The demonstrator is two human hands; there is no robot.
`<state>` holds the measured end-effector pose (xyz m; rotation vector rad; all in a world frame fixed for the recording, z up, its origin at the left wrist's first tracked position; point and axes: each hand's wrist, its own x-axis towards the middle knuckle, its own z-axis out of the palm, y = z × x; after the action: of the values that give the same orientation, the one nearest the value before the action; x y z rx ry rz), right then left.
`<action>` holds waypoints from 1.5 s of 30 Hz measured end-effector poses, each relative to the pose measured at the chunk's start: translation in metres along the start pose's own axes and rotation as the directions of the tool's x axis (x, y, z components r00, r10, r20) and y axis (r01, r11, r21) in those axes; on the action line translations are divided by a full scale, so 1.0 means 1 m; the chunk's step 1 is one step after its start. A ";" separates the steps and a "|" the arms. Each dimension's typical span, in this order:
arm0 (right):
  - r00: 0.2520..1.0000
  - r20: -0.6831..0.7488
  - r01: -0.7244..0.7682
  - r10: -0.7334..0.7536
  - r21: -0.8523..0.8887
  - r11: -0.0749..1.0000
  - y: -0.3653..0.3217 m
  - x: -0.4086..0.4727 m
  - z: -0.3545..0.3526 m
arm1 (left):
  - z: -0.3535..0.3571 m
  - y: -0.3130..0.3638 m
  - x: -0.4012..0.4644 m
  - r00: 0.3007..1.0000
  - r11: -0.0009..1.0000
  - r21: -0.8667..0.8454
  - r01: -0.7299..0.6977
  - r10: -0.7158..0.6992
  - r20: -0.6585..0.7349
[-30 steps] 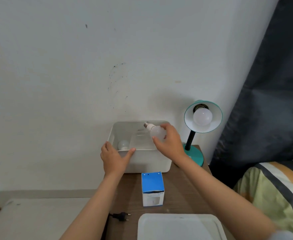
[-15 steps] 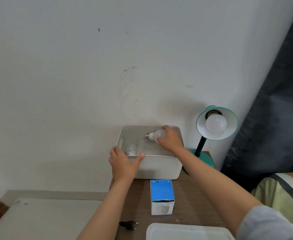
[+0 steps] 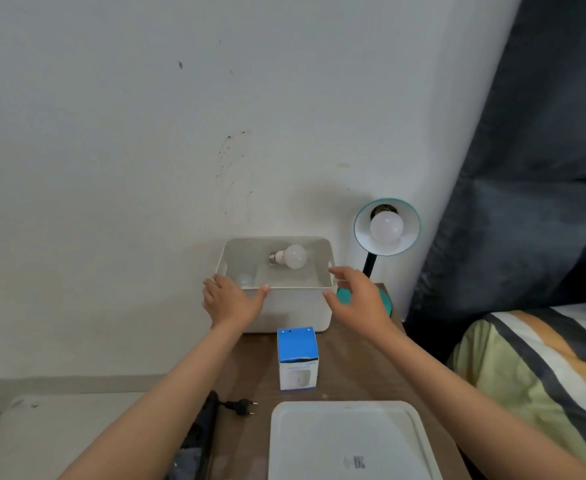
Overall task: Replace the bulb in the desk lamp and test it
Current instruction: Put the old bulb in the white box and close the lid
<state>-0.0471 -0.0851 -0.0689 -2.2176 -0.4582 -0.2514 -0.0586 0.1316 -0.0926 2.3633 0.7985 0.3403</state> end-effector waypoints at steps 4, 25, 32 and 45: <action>0.999 0.034 -0.034 0.037 -0.058 0.998 0.015 -0.065 -0.017 | 0.009 -0.015 -0.064 0.993 0.983 -0.138 -0.122 0.120 -0.022; 0.858 0.095 -0.466 0.505 -0.270 0.842 0.084 -0.254 -0.020 | 0.030 -0.091 -0.264 0.941 0.988 -0.095 -0.120 0.143 0.307; 0.961 -0.081 -0.275 0.265 -0.145 0.951 0.066 -0.229 -0.034 | -0.001 -0.083 -0.245 0.941 0.921 -0.238 -0.309 0.333 0.064; 0.989 -0.086 -0.128 0.116 -0.142 0.982 -0.002 -0.054 -0.007 | -0.053 -0.036 -0.085 0.952 0.938 -0.172 -0.302 0.288 -0.103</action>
<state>-0.0972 -0.1021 -0.0805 -2.3607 -0.2672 -0.3133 -0.1632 0.1265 -0.0778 2.3019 0.4201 0.6071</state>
